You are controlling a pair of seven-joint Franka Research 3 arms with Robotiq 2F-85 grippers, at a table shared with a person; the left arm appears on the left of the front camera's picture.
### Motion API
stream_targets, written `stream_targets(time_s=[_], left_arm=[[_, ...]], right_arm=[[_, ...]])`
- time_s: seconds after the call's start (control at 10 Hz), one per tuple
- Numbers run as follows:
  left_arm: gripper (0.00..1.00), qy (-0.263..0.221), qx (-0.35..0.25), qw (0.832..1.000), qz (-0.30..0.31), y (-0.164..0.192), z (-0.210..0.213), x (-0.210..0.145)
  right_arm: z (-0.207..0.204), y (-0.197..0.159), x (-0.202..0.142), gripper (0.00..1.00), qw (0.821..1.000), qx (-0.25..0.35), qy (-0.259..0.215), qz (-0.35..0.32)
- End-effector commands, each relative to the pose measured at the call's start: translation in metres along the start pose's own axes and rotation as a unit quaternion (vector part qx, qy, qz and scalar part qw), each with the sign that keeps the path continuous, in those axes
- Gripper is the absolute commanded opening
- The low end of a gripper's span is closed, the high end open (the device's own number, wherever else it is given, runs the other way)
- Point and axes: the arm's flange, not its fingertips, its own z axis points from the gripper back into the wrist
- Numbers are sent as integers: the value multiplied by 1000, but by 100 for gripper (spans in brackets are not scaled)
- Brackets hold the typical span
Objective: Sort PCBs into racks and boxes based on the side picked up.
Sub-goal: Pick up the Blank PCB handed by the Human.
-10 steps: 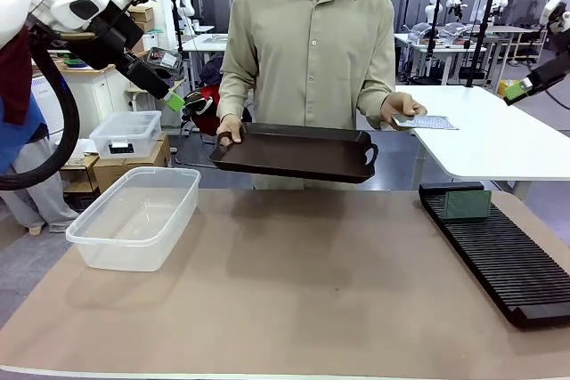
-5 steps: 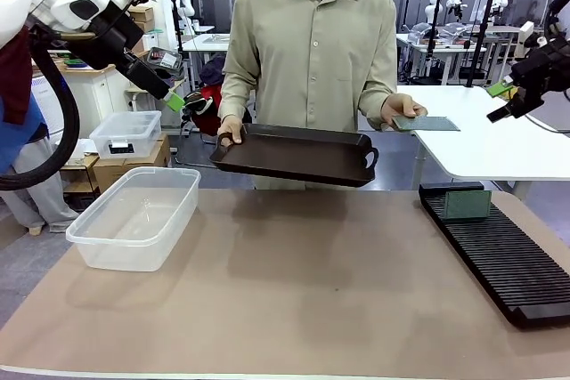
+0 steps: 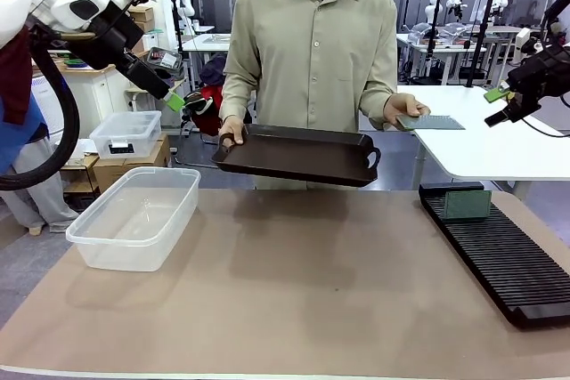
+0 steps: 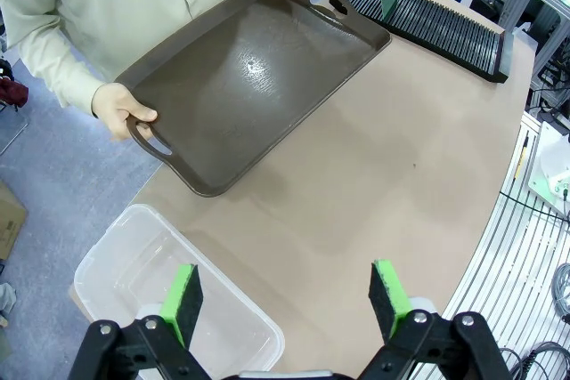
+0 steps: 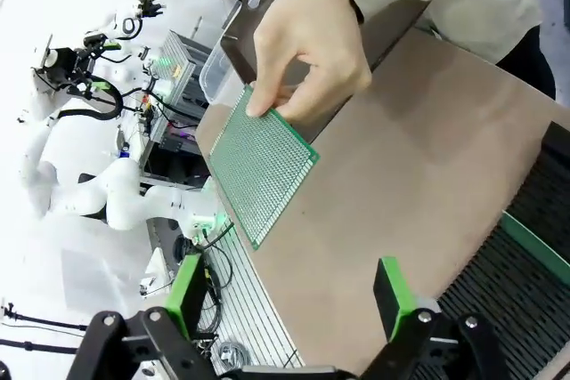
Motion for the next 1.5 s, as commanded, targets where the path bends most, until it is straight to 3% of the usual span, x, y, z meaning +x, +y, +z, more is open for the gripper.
stream_targets(time_s=[0.0, 0.4, 0.7, 1.1, 1.2, 1.3, 1.4], left_arm=[[100, 0, -5, 1000, 1, 1, -1, -2], [100, 0, -5, 1000, 1, 1, -1, -2], [100, 0, -5, 1000, 1, 1, -1, -2], [100, 0, -5, 1000, 1, 1, -1, -2], [100, 0, -5, 1000, 1, 1, -1, -2], [100, 0, -5, 1000, 1, 1, -1, -2], [100, 0, -5, 1000, 1, 1, -1, -2]], right_arm=[[-14, -15, 8, 100, 997, 50, -30, -40], [-50, -37, 29, 100, 986, 112, -20, -121], [-74, -42, 35, 100, 961, 201, -41, -185], [-83, -47, 33, 100, 949, 246, -27, -193], [-83, -46, 31, 41, 949, 251, -19, -187], [-85, -46, 31, 41, 949, 254, -20, -184], [-83, -47, 31, 0, 949, 257, -17, -185]])
